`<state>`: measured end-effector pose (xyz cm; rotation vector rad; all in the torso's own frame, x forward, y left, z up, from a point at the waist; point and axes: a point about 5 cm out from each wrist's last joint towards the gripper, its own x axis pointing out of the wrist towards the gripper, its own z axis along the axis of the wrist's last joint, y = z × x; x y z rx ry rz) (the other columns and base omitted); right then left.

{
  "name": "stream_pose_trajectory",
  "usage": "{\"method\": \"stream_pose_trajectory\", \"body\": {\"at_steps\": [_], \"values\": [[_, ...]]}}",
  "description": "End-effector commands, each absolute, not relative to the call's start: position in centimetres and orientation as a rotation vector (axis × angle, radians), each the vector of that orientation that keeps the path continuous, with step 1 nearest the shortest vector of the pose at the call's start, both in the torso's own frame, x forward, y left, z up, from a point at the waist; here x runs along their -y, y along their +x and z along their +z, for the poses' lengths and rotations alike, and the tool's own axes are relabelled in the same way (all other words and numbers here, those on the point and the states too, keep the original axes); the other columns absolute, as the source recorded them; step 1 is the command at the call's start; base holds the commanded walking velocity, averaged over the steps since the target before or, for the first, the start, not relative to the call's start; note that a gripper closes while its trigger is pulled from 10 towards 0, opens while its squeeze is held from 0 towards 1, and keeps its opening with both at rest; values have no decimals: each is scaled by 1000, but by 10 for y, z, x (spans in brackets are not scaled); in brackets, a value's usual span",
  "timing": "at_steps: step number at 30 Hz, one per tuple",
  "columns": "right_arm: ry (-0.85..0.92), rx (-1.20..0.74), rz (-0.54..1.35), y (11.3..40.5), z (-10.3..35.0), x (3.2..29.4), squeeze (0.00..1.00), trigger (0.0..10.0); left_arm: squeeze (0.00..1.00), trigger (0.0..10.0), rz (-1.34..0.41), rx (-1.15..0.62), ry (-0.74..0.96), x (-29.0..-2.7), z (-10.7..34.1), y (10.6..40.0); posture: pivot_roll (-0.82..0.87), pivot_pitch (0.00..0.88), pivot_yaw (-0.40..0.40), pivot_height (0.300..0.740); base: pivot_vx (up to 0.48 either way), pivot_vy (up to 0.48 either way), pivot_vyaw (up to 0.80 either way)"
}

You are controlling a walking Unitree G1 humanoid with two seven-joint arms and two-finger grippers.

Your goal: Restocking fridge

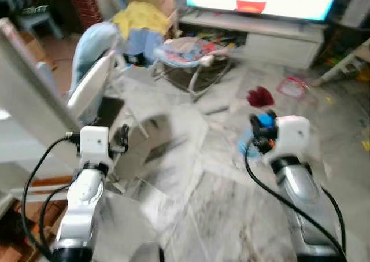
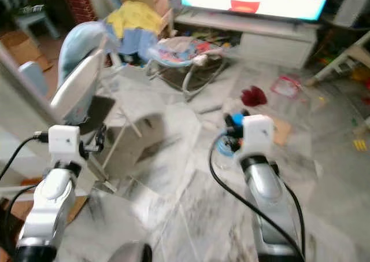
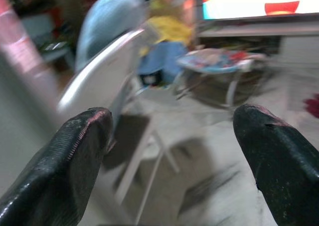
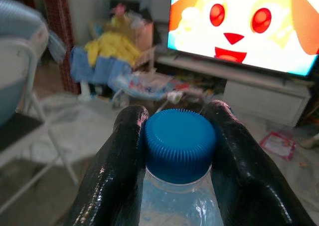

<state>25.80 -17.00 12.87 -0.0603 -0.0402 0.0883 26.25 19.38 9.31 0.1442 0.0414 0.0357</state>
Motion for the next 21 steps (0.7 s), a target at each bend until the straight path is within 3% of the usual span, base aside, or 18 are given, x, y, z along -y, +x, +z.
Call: {"method": "stream_pose_trajectory", "body": {"at_steps": [1, 3, 11, 21], "values": [[-52, 86, 104, 257, 136, 165, 0, 10000, 0, 10000, 49, -35, 147, -199, 98, 261, -5, 46, 8, 740, 0, 0, 613], [-38, 84, 92, 257, 134, 166, 0, 10000, 0, 10000, 52, -44, 140, -199, 97, 261, -4, 46, 6, 740, 0, 0, 0], [-25, 101, 61, 265, 139, 166, 0, 10000, 0, 10000, 15, -95, 106, -195, 91, 255, -1, 43, 8, 740, 0, 480, 0], [-69, 41, -50, 249, 123, 186, 0, 10000, 0, 10000, -4, -93, 90, -200, 86, 237, -1, 43, -3, 740, 0, 480, 0]]}}
